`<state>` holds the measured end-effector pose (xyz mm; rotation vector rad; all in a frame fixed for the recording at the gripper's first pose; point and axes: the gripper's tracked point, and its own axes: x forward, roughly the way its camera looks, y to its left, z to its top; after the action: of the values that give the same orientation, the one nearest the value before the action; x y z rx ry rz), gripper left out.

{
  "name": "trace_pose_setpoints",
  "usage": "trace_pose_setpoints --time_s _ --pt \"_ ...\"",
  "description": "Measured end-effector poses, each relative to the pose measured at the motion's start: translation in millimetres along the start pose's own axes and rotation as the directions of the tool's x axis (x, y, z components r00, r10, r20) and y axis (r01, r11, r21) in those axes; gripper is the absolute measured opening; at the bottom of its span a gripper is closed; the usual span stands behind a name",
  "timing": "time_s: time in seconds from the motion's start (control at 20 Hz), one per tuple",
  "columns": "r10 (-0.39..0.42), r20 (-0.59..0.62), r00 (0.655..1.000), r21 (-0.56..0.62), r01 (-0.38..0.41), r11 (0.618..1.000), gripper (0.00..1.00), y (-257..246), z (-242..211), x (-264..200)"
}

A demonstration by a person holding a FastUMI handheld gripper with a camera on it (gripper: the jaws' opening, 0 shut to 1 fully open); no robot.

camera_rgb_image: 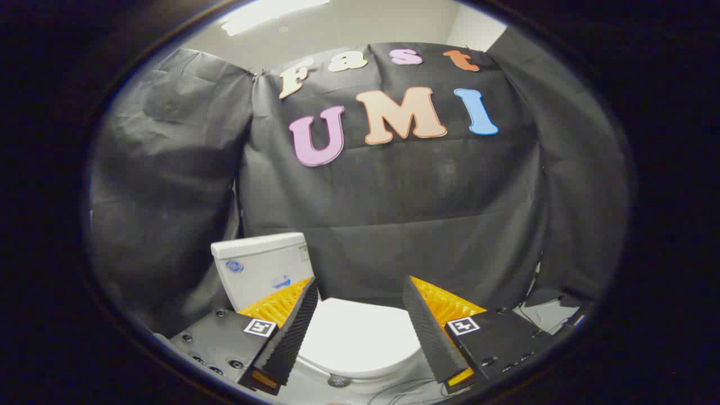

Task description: Open the toilet lid.

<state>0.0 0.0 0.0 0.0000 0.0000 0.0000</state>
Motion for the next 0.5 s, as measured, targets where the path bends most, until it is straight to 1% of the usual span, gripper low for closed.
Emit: trace_pose_setpoints --time_s 0.15,0.25,0.35,0.5 --pt "-0.032 0.07 0.997 0.104 0.024 0.994 0.92 16.3 -8.5 10.8" --pt "-0.062 0.091 0.994 0.194 0.044 0.98 0.92 23.0 -21.0 15.3" --pt "-0.096 0.105 0.99 0.302 0.06 0.951 0.92 27.5 -35.5 19.2" --pt "-0.144 0.13 0.981 0.454 0.07 0.888 0.92 37.3 -58.5 20.6"
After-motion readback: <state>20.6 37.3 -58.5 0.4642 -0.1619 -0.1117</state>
